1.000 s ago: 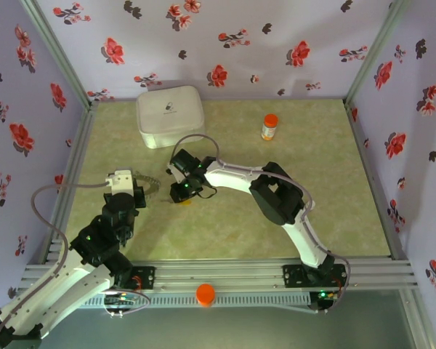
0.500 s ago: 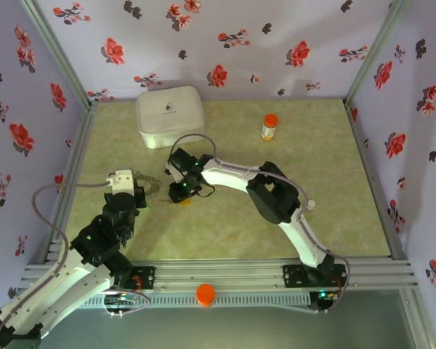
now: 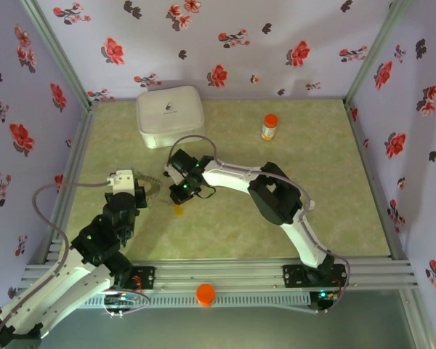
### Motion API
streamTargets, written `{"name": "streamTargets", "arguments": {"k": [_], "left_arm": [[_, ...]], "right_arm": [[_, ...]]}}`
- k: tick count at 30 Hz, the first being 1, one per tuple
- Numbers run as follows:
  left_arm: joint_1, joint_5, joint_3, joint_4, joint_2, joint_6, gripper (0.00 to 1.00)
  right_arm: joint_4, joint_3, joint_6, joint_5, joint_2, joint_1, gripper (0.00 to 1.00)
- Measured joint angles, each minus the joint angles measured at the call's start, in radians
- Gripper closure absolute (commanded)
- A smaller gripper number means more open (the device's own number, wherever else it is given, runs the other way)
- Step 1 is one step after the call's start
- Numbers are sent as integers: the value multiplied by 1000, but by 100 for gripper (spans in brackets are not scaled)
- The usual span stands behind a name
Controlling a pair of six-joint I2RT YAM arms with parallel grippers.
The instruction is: Put the keys on the keyring
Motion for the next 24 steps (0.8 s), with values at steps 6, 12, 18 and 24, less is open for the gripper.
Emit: {"name": "streamTargets", "arguments": {"k": [6, 12, 18, 24], "left_arm": [[0, 53, 0, 37, 40, 7, 100], [0, 154, 0, 130, 80, 33, 100], [0, 246, 0, 206, 155, 46, 100], [0, 291, 0, 251, 200, 45, 100]], "right_arm": [[19, -183, -6, 100, -201, 0, 100], [21, -443, 18, 254, -438, 0, 100], [22, -677, 158, 418, -620, 0, 100], [47, -826, 380, 586, -735, 7, 100]]}}
